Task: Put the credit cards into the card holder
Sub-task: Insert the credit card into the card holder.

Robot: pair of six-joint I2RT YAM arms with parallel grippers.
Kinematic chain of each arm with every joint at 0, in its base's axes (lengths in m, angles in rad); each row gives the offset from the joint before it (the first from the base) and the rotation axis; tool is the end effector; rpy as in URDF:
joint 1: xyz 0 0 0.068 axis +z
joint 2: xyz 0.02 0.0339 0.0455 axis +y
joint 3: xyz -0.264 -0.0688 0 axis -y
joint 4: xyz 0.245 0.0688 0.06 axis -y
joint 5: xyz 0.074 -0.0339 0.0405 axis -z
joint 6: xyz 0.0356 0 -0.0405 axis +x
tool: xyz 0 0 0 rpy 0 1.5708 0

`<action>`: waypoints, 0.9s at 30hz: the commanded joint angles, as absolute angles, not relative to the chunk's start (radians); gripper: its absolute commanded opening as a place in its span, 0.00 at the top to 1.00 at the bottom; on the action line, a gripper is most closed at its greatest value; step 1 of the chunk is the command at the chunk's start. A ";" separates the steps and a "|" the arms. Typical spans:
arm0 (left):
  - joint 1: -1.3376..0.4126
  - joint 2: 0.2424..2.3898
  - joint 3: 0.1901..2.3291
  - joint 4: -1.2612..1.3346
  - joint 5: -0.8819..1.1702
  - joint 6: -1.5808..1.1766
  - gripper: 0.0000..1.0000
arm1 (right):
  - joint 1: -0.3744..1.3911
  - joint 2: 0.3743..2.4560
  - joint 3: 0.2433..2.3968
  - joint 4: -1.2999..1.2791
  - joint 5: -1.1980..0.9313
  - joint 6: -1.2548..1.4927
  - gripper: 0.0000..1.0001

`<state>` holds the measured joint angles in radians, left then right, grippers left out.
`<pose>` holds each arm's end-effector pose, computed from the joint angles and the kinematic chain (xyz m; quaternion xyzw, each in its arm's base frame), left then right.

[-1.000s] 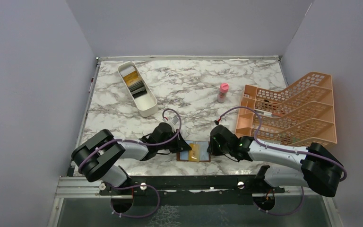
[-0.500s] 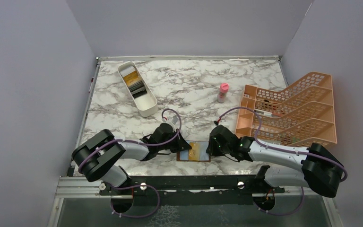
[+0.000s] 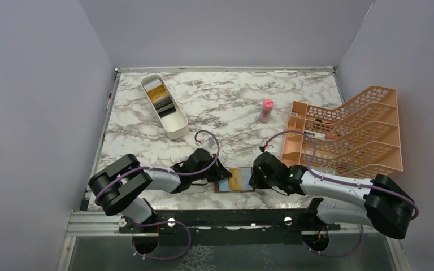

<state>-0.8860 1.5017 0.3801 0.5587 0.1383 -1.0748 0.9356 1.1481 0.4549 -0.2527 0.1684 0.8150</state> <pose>0.1572 -0.2003 0.1239 -0.0491 0.8728 -0.4339 0.2179 0.1248 0.1593 0.1554 -0.0313 0.9480 0.1839 0.2577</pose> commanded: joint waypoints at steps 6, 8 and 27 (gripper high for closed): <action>-0.935 1.533 0.412 0.567 0.041 -1.089 1.00 | 0.934 1.159 0.382 -0.163 0.072 0.858 0.68; -0.956 1.555 0.423 0.576 0.031 -1.099 1.00 | 0.934 1.164 0.373 -0.120 0.035 0.860 0.69; -0.983 1.480 0.416 0.578 0.015 -1.057 0.62 | 0.934 1.157 0.384 -0.159 0.072 0.846 0.73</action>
<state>-0.9752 1.4998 0.3996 0.5724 0.0273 -1.0878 0.9340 1.1534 0.3988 -0.1211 0.0692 0.8486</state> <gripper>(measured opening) 0.374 0.274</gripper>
